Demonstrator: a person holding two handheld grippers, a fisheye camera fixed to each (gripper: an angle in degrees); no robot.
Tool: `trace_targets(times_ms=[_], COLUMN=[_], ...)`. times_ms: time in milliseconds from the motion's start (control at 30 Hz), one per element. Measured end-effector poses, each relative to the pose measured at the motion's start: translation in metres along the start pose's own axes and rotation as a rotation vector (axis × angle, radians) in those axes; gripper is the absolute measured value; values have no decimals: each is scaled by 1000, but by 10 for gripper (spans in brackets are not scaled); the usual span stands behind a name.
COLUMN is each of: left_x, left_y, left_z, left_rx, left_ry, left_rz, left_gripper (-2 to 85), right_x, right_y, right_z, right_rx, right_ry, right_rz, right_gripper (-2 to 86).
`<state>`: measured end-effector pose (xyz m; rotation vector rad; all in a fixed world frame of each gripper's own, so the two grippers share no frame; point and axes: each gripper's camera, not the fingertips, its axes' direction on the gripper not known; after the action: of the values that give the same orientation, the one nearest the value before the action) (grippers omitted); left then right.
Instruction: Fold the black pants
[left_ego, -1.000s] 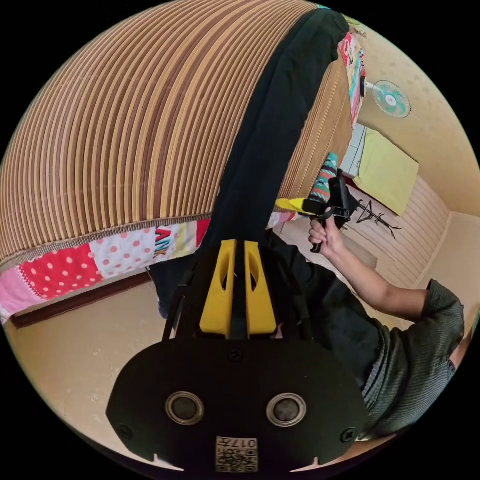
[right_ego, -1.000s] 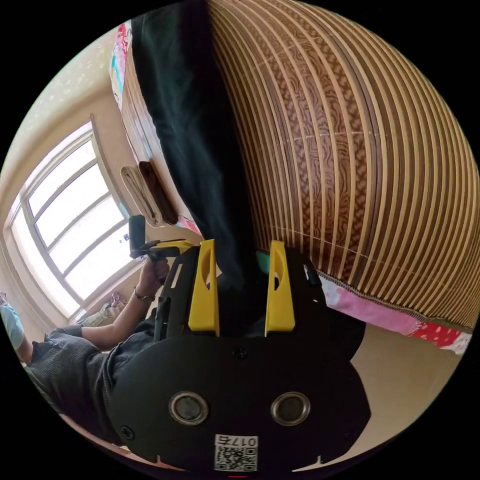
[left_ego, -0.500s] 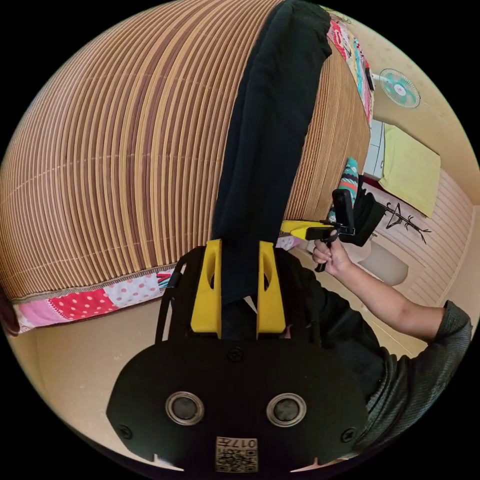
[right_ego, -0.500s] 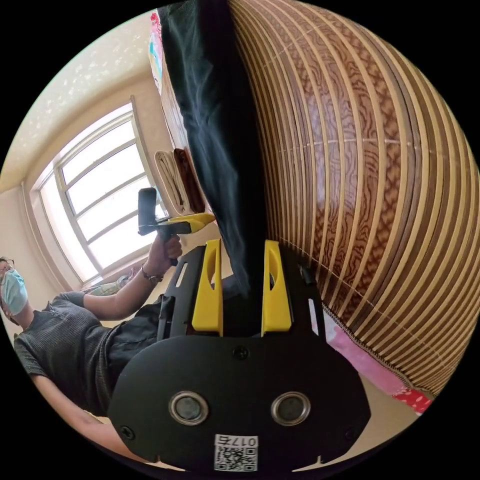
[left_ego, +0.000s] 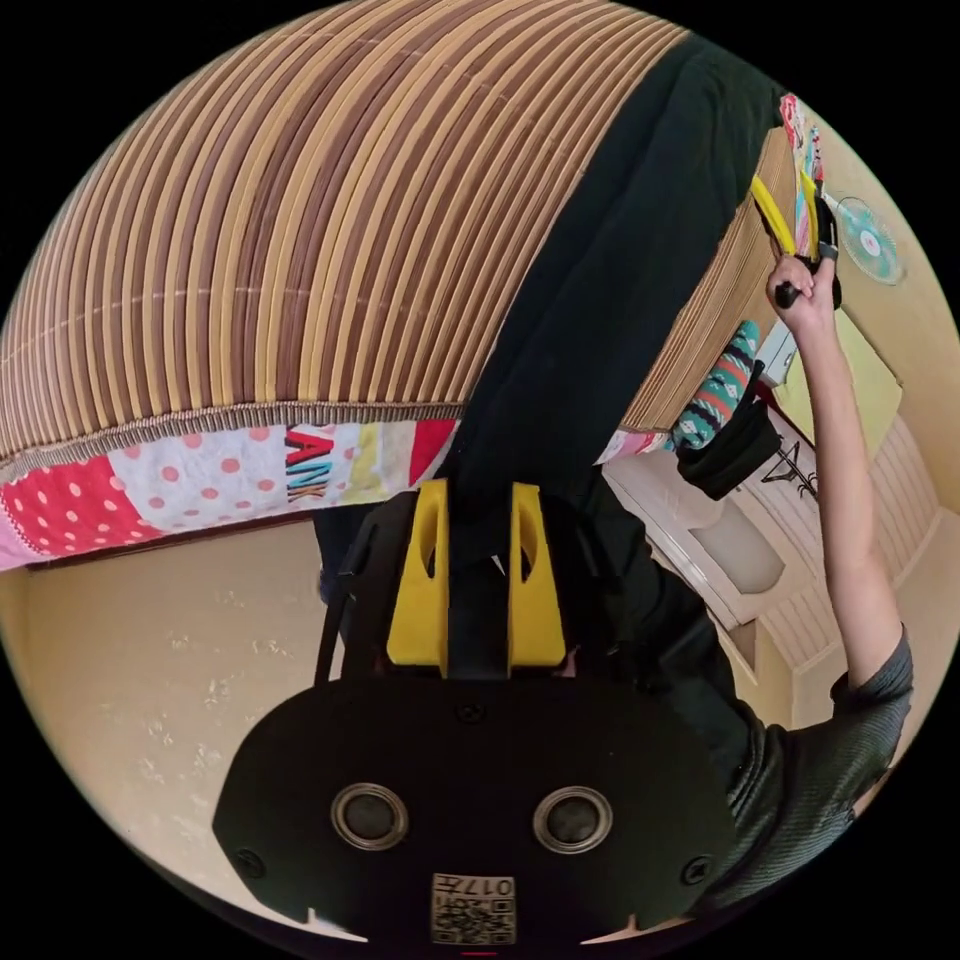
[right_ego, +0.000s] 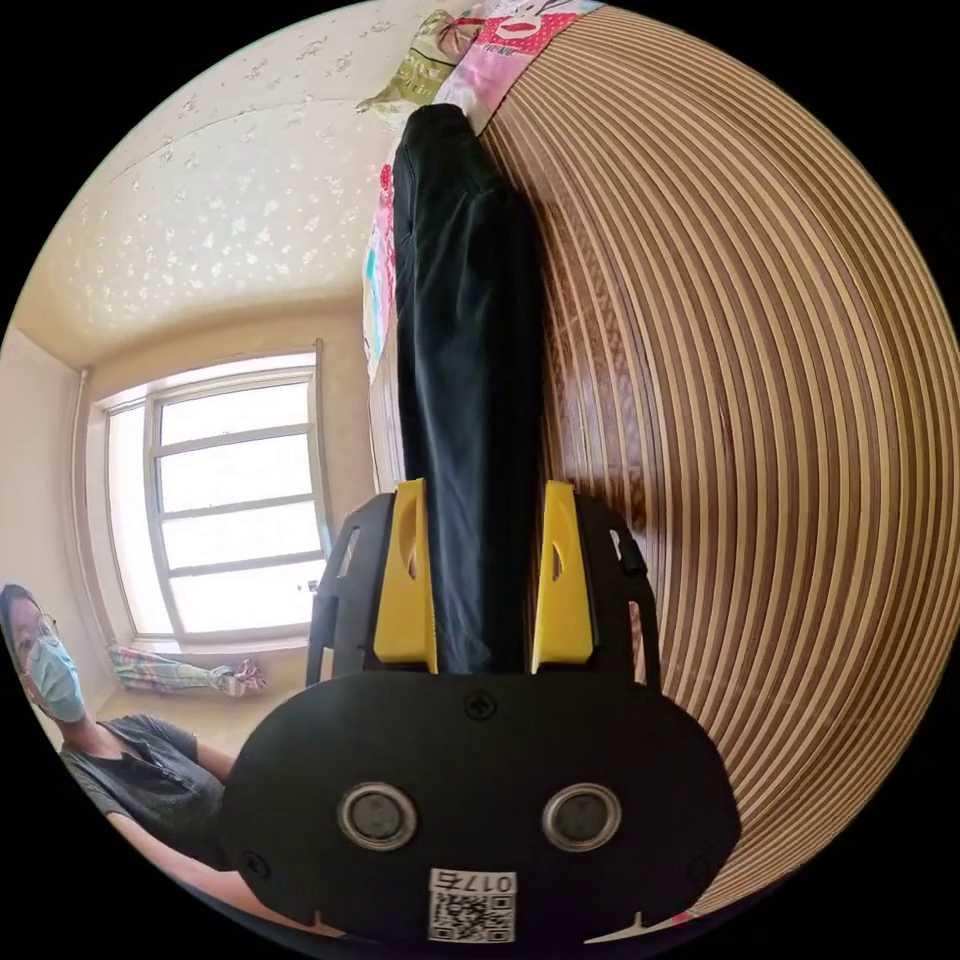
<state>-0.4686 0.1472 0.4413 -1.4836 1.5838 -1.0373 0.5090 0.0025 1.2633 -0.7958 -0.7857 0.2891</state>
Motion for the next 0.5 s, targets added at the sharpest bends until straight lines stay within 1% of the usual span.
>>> trace_targets(times_ms=[100,167,233,300,333,400,467,500], left_x=[3,4,1,-7,-9,-22,-31,-38], left_y=[1,2,4,8,8,10,10,10], left_z=[1,1,-3,-19,-24,-48,-69,-83], left_rx=[-18,-33,-47,-24,-19,1,11,15], left_ry=[4,1,-16,-52,-66,-153,-247,-301], left_rz=[46,50,20,-29,-35,-56,-65,-72], left_gripper=[44,39,36,29,28,27,29,32], right_x=[3,3,3,-4,-8,-4,16,22], right_y=[-31,-48,-54,-48,-36,-7,51,67], right_z=[2,4,5,-7,-19,-42,-72,-79], right_rx=[-1,-31,-89,-73,-28,69,179,197], right_ry=[-15,-28,35,75,92,73,83,101], right_rz=[31,47,80,54,23,31,97,119], right_gripper=[144,112,73,52,44,39,36,35])
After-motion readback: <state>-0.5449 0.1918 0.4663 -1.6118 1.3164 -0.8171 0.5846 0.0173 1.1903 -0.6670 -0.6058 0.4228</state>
